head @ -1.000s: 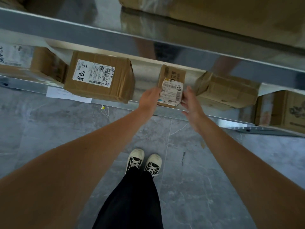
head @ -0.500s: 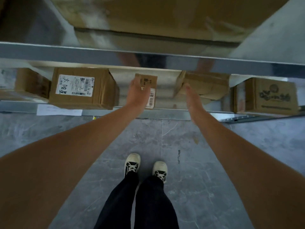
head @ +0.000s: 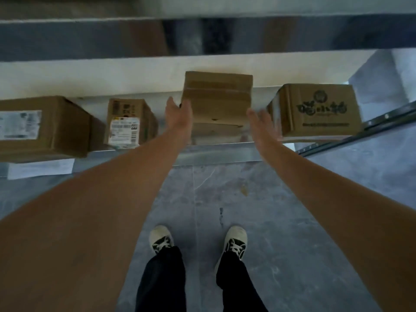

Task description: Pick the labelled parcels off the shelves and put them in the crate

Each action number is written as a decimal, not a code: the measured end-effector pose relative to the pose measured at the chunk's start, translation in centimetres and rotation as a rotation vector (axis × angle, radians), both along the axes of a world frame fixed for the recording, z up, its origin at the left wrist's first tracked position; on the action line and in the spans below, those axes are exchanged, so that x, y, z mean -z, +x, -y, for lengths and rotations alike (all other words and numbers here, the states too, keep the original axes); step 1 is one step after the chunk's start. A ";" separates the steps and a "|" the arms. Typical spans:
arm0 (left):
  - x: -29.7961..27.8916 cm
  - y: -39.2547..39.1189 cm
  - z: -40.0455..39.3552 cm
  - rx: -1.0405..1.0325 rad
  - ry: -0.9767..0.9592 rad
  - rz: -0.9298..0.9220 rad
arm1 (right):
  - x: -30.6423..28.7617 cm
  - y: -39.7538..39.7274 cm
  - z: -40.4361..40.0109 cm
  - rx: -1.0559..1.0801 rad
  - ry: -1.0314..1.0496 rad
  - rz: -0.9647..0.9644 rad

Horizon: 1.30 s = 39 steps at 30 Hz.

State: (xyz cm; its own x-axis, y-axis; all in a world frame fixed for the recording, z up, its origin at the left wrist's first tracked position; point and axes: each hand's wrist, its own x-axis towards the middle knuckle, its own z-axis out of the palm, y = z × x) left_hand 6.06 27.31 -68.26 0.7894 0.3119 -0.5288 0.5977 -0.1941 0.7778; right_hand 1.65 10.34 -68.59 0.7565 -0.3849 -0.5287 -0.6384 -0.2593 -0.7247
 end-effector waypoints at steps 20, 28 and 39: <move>-1.4 -1.9 -1.1 -0.288 -0.343 -0.076 | -1.0 0.5 3.1 0.145 0.380 -0.097; -4.3 -2.3 -0.4 -0.388 -0.426 -0.043 | -2.4 -0.4 3.9 0.323 0.587 -0.240; -2.8 -3.5 0.1 -0.171 -0.282 -0.100 | -2.1 -0.6 4.0 0.308 0.639 -0.182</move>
State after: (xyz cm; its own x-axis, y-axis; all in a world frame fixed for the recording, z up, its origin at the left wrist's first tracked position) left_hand 2.58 27.21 -65.47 0.6779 0.2657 -0.6854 0.6793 0.1299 0.7223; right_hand 1.03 6.39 -66.51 0.5421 -0.1406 -0.8284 -0.7391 0.3893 -0.5497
